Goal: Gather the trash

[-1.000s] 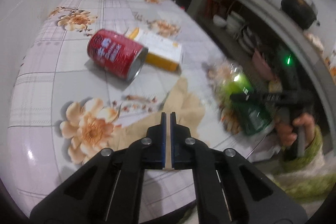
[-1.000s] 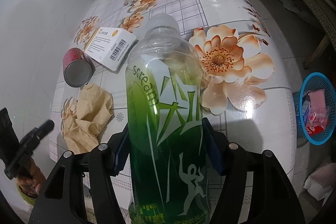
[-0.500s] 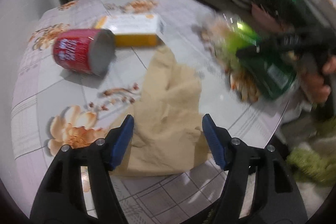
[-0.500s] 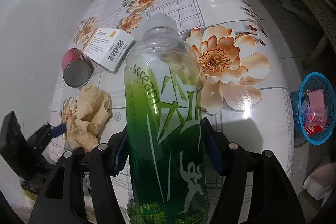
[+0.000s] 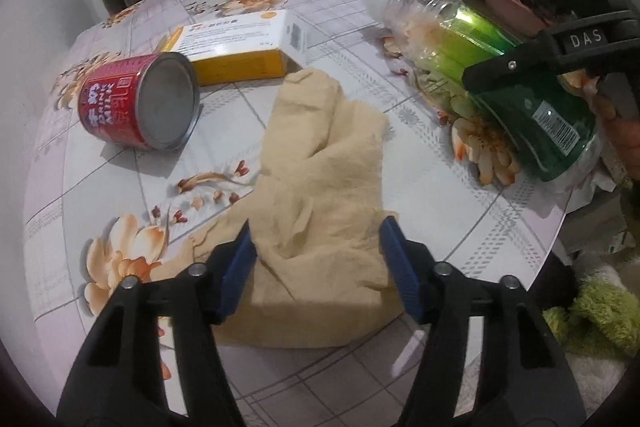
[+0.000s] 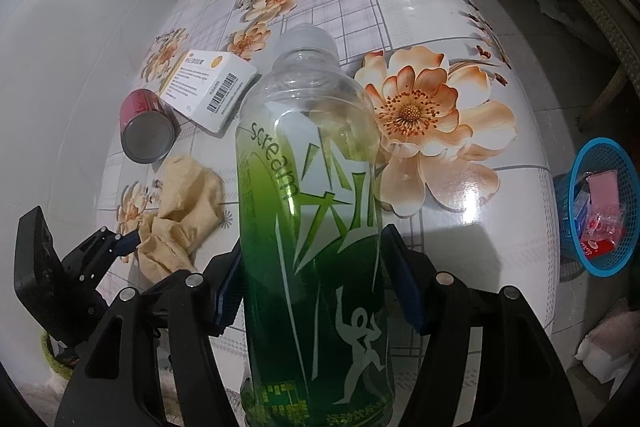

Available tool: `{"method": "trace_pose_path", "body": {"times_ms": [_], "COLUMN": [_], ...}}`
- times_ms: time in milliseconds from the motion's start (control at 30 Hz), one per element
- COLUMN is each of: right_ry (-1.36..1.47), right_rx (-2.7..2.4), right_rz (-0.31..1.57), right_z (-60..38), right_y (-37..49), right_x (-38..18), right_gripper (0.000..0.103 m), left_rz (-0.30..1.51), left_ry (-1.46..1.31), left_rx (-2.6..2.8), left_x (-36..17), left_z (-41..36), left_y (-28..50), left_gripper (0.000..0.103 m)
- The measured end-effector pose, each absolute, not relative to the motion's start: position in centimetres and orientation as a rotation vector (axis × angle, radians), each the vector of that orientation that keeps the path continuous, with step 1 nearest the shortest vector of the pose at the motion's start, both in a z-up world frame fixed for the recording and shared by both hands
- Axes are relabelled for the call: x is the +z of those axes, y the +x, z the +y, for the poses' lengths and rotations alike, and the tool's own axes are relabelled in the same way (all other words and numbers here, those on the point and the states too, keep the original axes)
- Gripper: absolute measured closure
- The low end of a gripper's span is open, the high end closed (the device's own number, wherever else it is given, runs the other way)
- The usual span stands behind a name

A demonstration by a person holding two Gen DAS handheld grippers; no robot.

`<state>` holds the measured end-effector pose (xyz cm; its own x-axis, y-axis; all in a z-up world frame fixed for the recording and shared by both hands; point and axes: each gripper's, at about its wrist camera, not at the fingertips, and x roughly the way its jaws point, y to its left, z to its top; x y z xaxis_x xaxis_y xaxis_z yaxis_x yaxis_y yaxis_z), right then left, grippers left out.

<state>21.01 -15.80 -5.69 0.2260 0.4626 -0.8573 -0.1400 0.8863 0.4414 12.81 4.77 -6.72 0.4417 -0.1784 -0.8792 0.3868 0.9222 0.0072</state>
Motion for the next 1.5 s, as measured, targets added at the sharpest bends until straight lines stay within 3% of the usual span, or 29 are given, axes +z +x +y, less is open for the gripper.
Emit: {"method": "trace_pose_path", "body": {"times_ms": [200, 367, 567, 667, 1500], "right_ry": [0.296, 0.299, 0.31, 0.324, 0.378], "right_rx": [0.434, 0.442, 0.446, 0.451, 0.465], "right_rz": [1.29, 1.294, 1.293, 1.294, 1.244], "right_z": [-15.8, -15.6, -15.3, -15.5, -16.8], "right_y": [21.2, 21.3, 21.3, 21.3, 20.2], "right_x": [-5.5, -5.5, -5.9, -5.9, -4.6], "right_gripper": [0.04, 0.04, 0.04, 0.046, 0.047], "left_rz": [1.054, 1.067, 1.071, 1.071, 0.996], "left_ry": [0.212, 0.155, 0.141, 0.138, 0.182], "left_rx": [-0.322, -0.295, -0.281, -0.275, -0.238], "left_x": [-6.4, -6.3, -6.2, -6.1, -3.8], "left_z": [4.4, 4.5, 4.0, 3.9, 3.0], "left_y": [13.6, 14.3, 14.6, 14.7, 14.0], "left_gripper": [0.08, 0.092, 0.093, 0.094, 0.094]}}
